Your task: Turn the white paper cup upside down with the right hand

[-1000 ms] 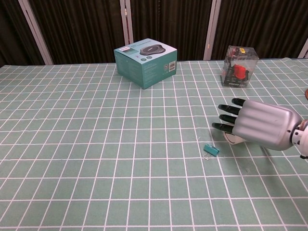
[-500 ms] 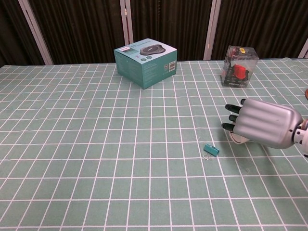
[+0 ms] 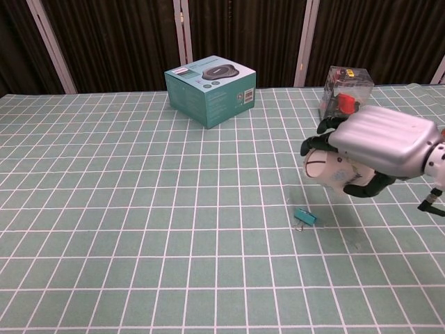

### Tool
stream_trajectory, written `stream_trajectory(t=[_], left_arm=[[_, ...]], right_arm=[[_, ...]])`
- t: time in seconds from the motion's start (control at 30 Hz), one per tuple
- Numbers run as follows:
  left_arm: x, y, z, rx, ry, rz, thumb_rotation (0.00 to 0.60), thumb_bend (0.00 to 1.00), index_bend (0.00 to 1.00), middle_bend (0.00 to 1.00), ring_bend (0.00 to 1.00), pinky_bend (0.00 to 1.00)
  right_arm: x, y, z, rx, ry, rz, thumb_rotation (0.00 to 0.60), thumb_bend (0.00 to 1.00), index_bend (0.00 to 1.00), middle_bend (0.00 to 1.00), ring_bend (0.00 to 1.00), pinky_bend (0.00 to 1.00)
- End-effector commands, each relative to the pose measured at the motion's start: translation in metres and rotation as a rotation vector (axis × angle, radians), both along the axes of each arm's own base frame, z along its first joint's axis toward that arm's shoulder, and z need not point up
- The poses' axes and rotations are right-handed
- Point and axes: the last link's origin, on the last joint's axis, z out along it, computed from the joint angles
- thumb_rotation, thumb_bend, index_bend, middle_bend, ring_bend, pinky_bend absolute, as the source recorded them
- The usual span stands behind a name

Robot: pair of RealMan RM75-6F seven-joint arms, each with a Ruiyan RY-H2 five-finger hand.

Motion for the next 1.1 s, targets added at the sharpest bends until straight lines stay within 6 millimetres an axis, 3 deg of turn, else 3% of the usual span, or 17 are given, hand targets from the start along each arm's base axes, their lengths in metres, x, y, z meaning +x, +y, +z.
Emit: stream_trajectory(t=[0.03,0.3,0.7,1.1], left_arm=[[0.001,-0.001,0.0,-0.003,-0.004,-0.002,0.6,0.0,0.0,0.0,0.0,0.0],[0.001,-0.001,0.0,-0.009,-0.007,-0.004,0.6,0.0,0.0,0.0,0.0,0.0],[-0.001,0.0,-0.001,-0.011,-0.004,0.003,0.6,0.0,0.0,0.0,0.0,0.0],[0.0,0.0,0.0,-0.012,-0.007,0.0,0.6,0.0,0.0,0.0,0.0,0.0]], right_arm=[[0.019,0.0,0.017,0.142,-0.353,-0.181,0.6,0.24,0.24,0.37,0.16,0.5],[0.022,0.001,-0.001,0.279,-0.522,-0.263,0.6,0.24,0.25,0.37,0.16,0.49],[0.028,-0.002,-0.037,0.281,-0.604,-0.253,0.6,0.24,0.25,0.37,0.15,0.46],[0.011,-0.004,-0.041,0.262,-0.589,-0.261,0.6,0.22,0.25,0.37,0.14,0.42]])
